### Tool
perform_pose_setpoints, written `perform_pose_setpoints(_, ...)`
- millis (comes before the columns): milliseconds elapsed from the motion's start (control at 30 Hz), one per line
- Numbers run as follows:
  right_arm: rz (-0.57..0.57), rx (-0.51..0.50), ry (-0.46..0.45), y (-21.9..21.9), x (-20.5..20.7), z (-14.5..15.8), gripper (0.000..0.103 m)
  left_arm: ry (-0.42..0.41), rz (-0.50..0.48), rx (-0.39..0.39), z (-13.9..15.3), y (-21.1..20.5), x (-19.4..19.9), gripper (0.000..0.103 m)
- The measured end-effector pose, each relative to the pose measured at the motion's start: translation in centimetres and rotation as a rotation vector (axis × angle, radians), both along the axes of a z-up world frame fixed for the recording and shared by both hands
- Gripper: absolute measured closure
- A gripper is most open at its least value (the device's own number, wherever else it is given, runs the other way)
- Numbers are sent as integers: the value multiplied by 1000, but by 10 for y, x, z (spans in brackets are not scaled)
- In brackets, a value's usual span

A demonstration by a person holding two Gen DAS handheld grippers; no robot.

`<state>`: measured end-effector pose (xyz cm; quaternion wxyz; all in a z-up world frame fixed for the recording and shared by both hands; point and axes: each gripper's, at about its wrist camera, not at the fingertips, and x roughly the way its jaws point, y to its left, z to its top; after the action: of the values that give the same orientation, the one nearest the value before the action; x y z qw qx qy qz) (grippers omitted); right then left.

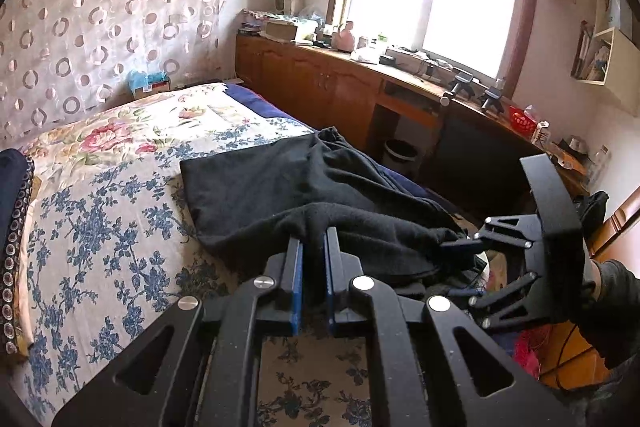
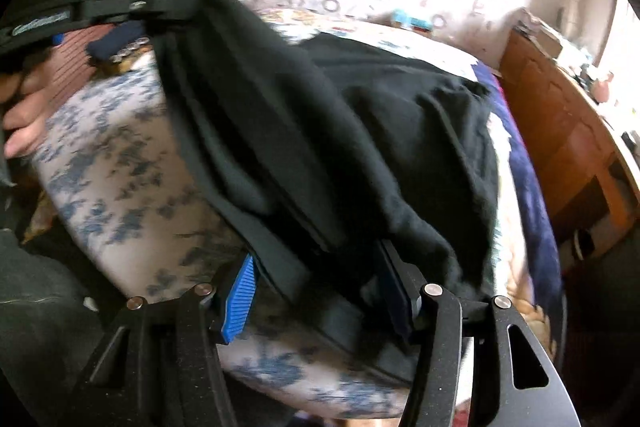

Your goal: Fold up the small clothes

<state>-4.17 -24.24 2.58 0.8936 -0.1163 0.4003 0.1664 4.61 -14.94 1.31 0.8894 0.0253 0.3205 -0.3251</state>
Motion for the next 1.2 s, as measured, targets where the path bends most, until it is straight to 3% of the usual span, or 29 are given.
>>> perform_pose_setpoints(233,-43,-90,-72,2,-6,-2,45,3,6,-1,-1,1,0,93)
perform_pose_setpoints(533,-16,-117,-19,2,1,-18,47,16,12,-4,-6,2,3,93)
perform_pose_setpoints(600,-13,-113,-16,-1,4,-19,66,20,11,-8,-6,3,4,93)
perform_pose_setpoints(633,-13,-113,-15,-3,6,-19,85,21,12,-8,-6,3,5,93)
perform_pose_setpoints(667,-6,-99,-12,-6,7,-18,96,17,15,-6,-5,3,5,93)
perform_pose_setpoints(767,5,-76,-46,-11,8,-2,97,10,24,-6,-2,6,12,93)
perform_pose_setpoints(900,-4,-73,-159,-17,20,35,98,-6,45,-8,8,10,36,93)
perform_pose_setpoints(1033,-8,-64,-252,-15,56,65,98,-13,77,-9,16,9,70,93)
perform_pose_setpoints(1200,-15,-28,-284,-13,109,79,98,-1,125,2,19,7,116,93)
